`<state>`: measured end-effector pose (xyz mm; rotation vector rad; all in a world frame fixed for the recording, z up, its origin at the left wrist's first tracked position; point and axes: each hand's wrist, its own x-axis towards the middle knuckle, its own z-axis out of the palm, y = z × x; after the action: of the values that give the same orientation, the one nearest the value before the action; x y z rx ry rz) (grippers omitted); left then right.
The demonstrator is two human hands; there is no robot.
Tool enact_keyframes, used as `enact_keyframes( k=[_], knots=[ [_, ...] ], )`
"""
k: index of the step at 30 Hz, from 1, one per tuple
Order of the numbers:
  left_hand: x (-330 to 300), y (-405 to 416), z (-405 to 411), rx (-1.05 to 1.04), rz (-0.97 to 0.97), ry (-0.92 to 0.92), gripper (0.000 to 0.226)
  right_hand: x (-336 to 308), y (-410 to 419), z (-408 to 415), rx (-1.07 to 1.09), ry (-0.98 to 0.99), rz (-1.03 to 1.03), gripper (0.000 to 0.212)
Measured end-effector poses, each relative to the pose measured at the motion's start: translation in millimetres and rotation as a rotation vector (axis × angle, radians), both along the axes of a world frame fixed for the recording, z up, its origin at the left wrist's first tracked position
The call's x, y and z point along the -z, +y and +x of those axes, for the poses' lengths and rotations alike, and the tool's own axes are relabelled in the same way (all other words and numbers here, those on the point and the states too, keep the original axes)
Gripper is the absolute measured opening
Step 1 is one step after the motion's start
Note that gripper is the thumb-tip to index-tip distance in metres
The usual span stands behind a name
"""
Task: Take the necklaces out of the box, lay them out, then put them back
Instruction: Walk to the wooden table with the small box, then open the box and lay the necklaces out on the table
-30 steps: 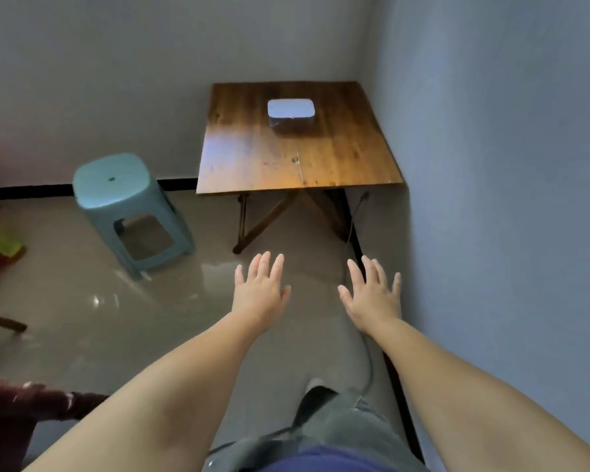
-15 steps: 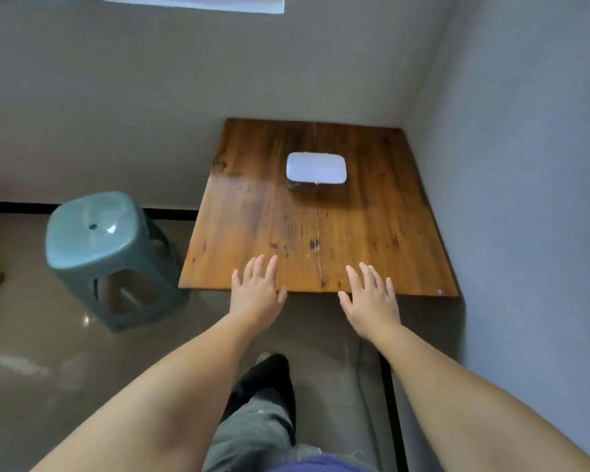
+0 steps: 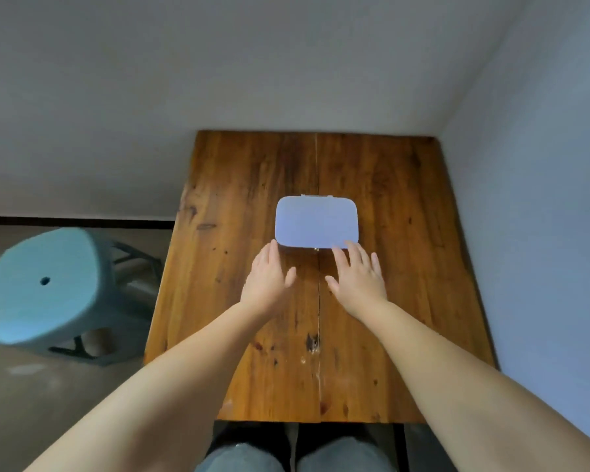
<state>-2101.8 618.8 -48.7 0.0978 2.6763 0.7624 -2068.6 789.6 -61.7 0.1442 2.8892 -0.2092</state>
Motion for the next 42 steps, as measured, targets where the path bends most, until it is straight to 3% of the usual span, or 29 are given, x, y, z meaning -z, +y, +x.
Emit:
enact_keyframes(
  k=[6,12,19,23,28,31,36,40,42],
  knots=[
    [21.5,22.6,-62.7,-0.337,0.213,-0.207,0.052,40.9,9.9,-64.3,-0.212,-0.020,0.032,0.067],
    [41.0,34.2,-77.8,-0.591,0.558,-0.238,0.039,58.7,12.8,-79.9,-0.239,0.101,0.058,0.067],
    [53.0,28.5,-76.1,-0.700,0.686,-0.288,0.038,36.5,14.8,-79.6,-0.221,0.231,-0.070,0.054],
    [49.2,21.8,-79.9,-0.627,0.639,-0.293,0.033,-11.3,35.7,-108.8,-0.223,0.429,-0.262,0.030],
    [59.3,17.7,-81.4,-0.594,0.600,-0.225,0.036,-31.1,82.1,-175.3,0.269,0.428,-0.519,0.012],
    [66.9,17.6,-78.9,-0.608,0.613,-0.199,0.036,-5.5,94.0,-204.6,0.488,0.297,-0.679,0.017],
    [72.8,16.6,-74.3,-0.616,0.669,-0.210,0.038,32.6,86.9,-219.4,0.660,0.101,-0.840,0.029],
    [73.4,15.8,-72.9,-0.612,0.671,-0.201,0.038,42.5,79.5,-212.2,0.739,0.036,-0.864,0.035],
    [74.2,14.6,-71.8,-0.604,0.681,-0.202,0.038,35.2,72.1,-203.0,0.680,0.100,-0.646,0.043]
  ],
)
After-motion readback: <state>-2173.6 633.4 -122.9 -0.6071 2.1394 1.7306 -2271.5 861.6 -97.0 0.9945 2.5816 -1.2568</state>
